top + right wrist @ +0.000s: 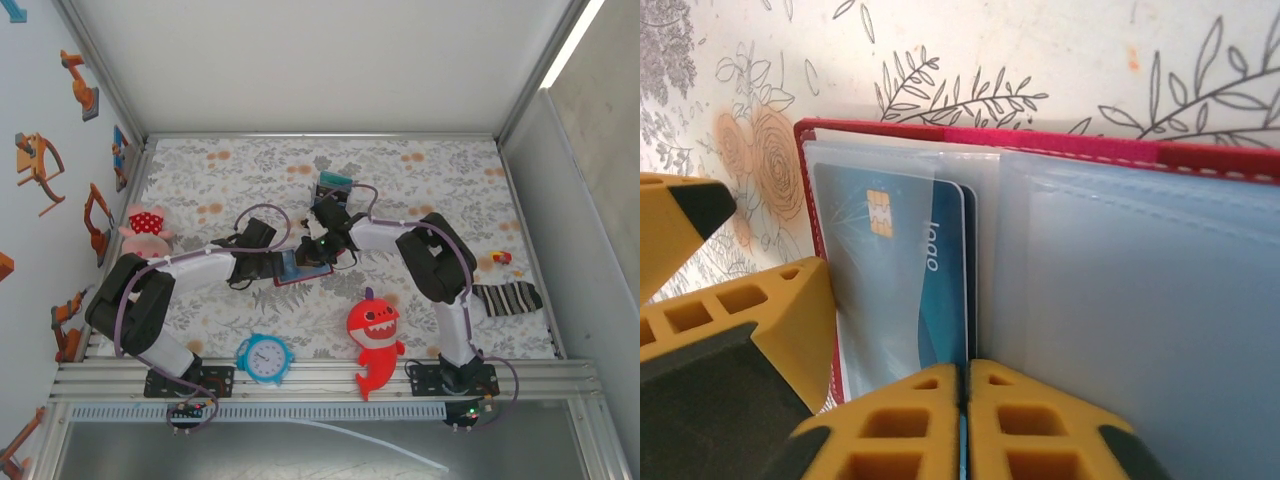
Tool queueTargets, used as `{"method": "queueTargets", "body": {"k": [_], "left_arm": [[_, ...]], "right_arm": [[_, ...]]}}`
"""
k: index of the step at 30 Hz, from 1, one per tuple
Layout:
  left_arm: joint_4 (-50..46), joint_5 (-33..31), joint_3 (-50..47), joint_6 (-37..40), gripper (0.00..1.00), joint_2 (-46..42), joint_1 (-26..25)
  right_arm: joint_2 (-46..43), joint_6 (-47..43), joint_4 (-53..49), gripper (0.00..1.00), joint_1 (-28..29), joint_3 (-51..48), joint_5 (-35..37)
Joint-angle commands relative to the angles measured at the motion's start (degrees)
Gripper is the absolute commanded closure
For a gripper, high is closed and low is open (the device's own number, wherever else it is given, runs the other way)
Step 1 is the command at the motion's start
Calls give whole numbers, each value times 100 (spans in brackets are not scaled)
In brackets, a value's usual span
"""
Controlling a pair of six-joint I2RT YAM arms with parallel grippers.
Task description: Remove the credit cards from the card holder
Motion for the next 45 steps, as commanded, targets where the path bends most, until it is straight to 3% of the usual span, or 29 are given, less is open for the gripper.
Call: {"method": "queueTargets", "body": {"k": [1, 11, 45], "left_arm": [[-152, 117, -123, -5, 3, 360, 24], [-179, 76, -118, -6, 3, 349, 22], [-379, -43, 199, 277, 3, 152, 17]], "right_arm": [[-162, 117, 355, 100, 60, -135, -253], [-193, 195, 570, 100, 29, -274, -359], [-537, 22, 29, 100, -208, -393, 389]]}}
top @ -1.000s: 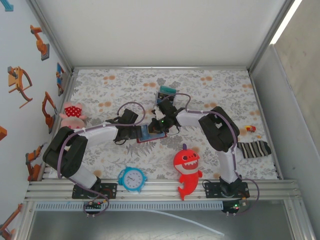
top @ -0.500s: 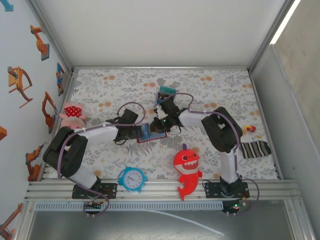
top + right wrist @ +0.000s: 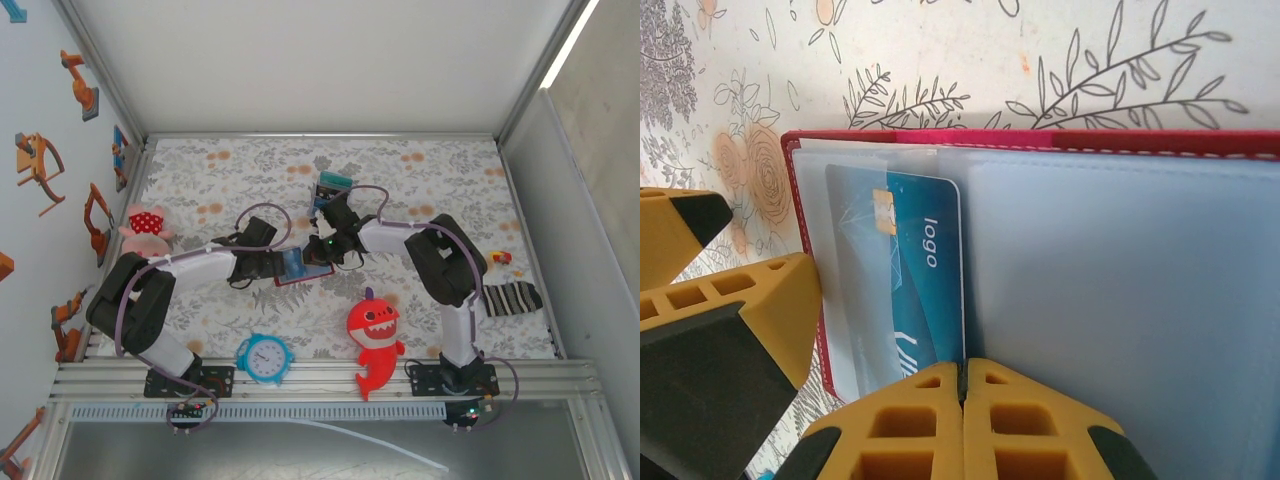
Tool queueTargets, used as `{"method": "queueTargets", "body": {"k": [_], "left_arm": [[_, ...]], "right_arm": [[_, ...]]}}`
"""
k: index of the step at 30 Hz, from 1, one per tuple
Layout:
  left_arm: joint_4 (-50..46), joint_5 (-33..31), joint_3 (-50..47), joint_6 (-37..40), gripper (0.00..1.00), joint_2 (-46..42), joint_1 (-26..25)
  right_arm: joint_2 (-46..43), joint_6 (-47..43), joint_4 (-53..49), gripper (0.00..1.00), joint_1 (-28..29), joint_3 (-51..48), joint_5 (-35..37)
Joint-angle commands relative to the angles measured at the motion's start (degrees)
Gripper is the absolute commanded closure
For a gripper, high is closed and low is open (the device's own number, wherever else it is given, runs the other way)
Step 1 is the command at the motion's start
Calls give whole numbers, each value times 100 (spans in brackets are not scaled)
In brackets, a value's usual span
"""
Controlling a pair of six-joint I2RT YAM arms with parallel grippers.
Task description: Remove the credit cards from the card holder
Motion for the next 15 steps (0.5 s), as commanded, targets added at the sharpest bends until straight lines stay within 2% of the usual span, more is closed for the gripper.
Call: {"method": "queueTargets", "body": {"k": [1, 15], "left_arm": [[-275, -17, 136, 216, 3, 112, 16], [-422, 49, 441, 455, 3, -200, -118]], "right_arm": [[-175, -71, -161, 100, -35, 57, 172], [-189, -7, -90, 100, -35, 49, 98]]}}
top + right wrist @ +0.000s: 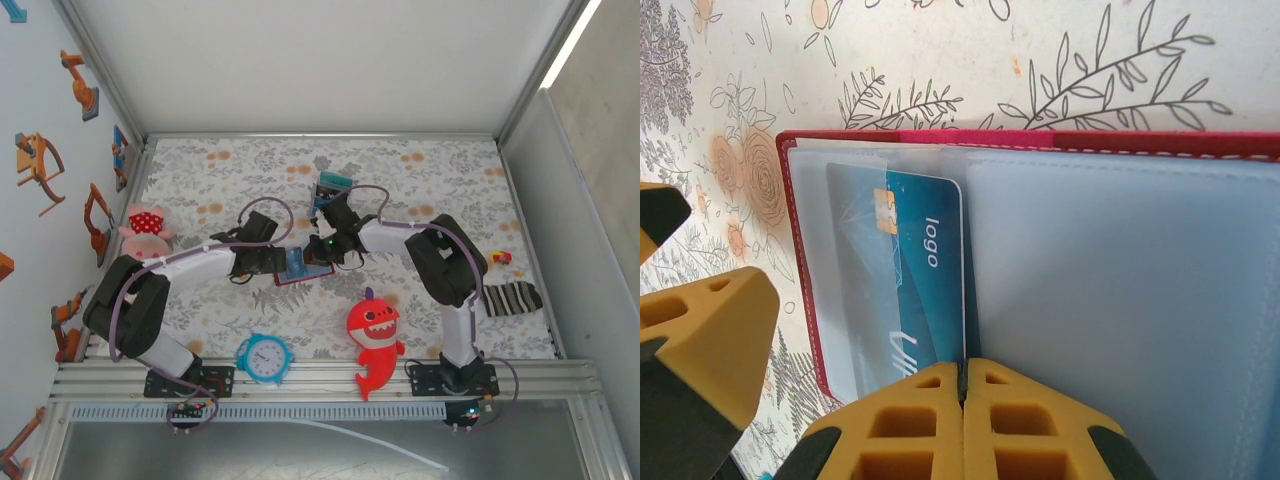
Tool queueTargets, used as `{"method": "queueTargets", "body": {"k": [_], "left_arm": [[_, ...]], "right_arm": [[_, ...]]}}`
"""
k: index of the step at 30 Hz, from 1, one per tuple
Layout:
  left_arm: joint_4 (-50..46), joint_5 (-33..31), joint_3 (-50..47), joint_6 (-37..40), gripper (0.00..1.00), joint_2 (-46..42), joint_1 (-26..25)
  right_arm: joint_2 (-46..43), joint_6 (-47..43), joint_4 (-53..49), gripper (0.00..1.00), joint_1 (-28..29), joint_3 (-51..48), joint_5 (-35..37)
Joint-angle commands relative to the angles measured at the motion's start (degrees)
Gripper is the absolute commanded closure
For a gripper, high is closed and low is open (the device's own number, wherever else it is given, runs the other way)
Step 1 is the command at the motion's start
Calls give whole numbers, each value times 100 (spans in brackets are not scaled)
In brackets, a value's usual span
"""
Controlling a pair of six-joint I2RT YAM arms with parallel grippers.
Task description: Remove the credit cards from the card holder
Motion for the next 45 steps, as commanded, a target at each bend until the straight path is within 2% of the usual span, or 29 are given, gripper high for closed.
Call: {"method": "queueTargets", "body": {"k": [1, 16, 23, 30, 35, 45], "left_arm": [[-144, 68, 148, 193, 3, 0, -58], [76, 322, 141, 220, 3, 671, -84], [-102, 242, 38, 248, 3, 672, -76], [-125, 223, -13, 222, 3, 672, -62], [-120, 254, 15, 220, 3, 694, -66], [-136, 264, 18, 203, 3, 677, -75]], "right_arm": [[-177, -17, -82, 100, -38, 49, 68], [-221, 57, 84, 100, -43, -8, -62], [-292, 310, 665, 100, -70, -225, -408], [-179, 845, 1808, 86, -105, -527, -995], [-143, 871, 1918, 80, -105, -599, -1035], [55, 1008, 2207, 83, -90, -629, -1106]]}}
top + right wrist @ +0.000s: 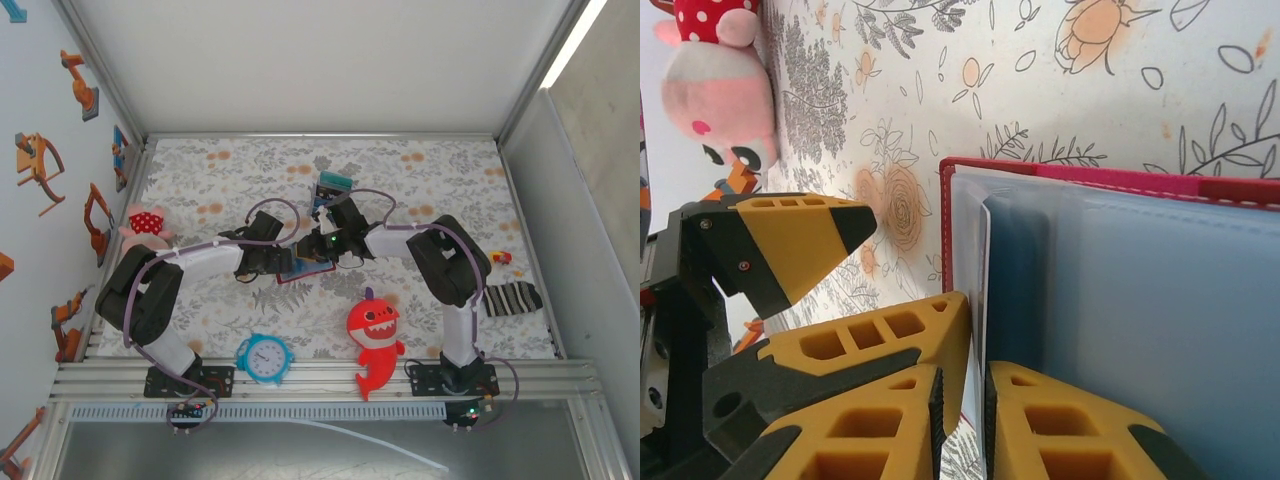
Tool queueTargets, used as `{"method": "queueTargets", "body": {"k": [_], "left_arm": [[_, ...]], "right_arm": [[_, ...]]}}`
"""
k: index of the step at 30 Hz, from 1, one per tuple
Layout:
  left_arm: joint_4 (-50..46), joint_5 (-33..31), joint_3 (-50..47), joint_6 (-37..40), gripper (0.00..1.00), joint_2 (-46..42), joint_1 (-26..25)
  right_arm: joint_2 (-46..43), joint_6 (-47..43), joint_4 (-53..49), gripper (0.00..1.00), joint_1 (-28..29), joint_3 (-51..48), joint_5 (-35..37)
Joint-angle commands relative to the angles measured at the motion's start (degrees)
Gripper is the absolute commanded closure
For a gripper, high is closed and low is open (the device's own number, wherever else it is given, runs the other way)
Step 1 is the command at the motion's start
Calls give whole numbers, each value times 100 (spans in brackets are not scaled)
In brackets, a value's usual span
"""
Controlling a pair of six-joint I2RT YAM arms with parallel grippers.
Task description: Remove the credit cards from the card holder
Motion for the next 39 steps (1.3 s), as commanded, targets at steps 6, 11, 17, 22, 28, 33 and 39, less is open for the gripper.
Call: {"method": "queueTargets", "body": {"k": [6, 11, 17, 22, 28, 33, 39], "left_arm": [[-355, 50, -92, 102, 3, 183, -36], [-361, 44, -89, 95, 3, 176, -33], [-371, 18, -123, 81, 3, 127, -20], [-356, -8, -140, 54, 3, 119, -3], [-371, -16, -98, 54, 3, 123, 31], [-415, -52, -98, 65, 3, 71, 37], [-433, -79, -92, 89, 3, 57, 95]], "right_arm": [[207, 107, 337, 86, 50, -18, -187], [152, 19, 193, 94, 40, -34, -74], [-58, -297, -279, 96, -36, -11, 177], [-173, -483, -590, 97, -125, -45, 331], [-226, -497, -613, 100, -196, -141, 399], [-270, -541, -640, 100, -257, -186, 425], [-373, -651, -815, 100, -319, -203, 519]]}}
